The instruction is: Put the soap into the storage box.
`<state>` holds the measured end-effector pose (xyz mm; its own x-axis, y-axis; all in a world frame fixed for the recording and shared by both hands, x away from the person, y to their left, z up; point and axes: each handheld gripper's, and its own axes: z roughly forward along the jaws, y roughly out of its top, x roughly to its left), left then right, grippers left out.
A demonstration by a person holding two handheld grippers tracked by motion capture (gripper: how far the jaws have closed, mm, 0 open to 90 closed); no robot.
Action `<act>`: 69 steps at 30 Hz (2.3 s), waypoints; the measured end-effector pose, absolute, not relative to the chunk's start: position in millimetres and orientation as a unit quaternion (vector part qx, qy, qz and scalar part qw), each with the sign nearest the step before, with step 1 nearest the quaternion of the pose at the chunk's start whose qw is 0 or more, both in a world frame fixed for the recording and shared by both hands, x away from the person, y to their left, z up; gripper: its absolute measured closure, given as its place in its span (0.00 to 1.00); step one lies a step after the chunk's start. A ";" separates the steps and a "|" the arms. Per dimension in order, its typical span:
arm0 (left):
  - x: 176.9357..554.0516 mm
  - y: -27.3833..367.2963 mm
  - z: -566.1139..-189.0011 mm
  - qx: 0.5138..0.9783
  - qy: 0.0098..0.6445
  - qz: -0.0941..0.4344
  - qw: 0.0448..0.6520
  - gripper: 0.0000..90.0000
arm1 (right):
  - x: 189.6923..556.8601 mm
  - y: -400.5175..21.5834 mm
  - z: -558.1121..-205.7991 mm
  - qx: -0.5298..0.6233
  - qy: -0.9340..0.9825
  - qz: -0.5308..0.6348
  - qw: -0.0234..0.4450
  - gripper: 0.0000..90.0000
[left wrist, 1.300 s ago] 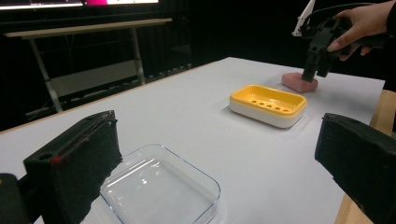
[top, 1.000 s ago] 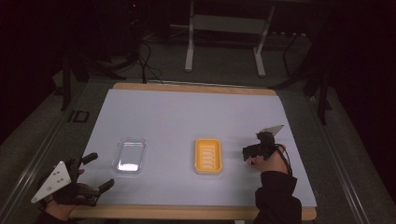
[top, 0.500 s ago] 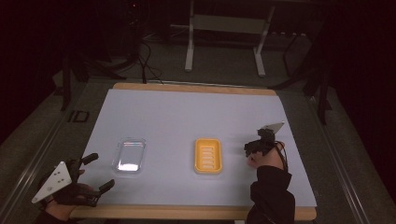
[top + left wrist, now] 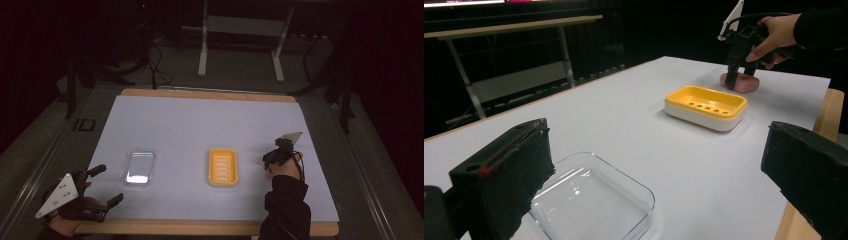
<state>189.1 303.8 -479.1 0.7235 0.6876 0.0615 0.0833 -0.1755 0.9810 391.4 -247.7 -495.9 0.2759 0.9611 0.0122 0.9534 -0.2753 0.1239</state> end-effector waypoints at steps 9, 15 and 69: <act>188.9 303.9 -478.9 0.721 0.267 0.259 0.584 0.00 | 391.3 -244.9 -495.5 0.785 0.615 0.030 0.059 0.41; 189.4 303.7 -479.1 0.722 0.267 0.259 0.583 0.00 | 388.1 -242.5 -493.2 0.763 0.642 0.028 0.072 0.41; 189.3 302.3 -479.5 0.727 0.264 0.258 0.579 0.00 | 375.9 -132.5 -447.3 0.650 0.755 0.071 0.054 0.41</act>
<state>189.3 302.3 -479.5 0.7275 0.6824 0.0710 0.0843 -0.1917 0.9778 375.9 -132.5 -447.3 -0.1496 0.9887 0.0113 0.9732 0.1453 0.1781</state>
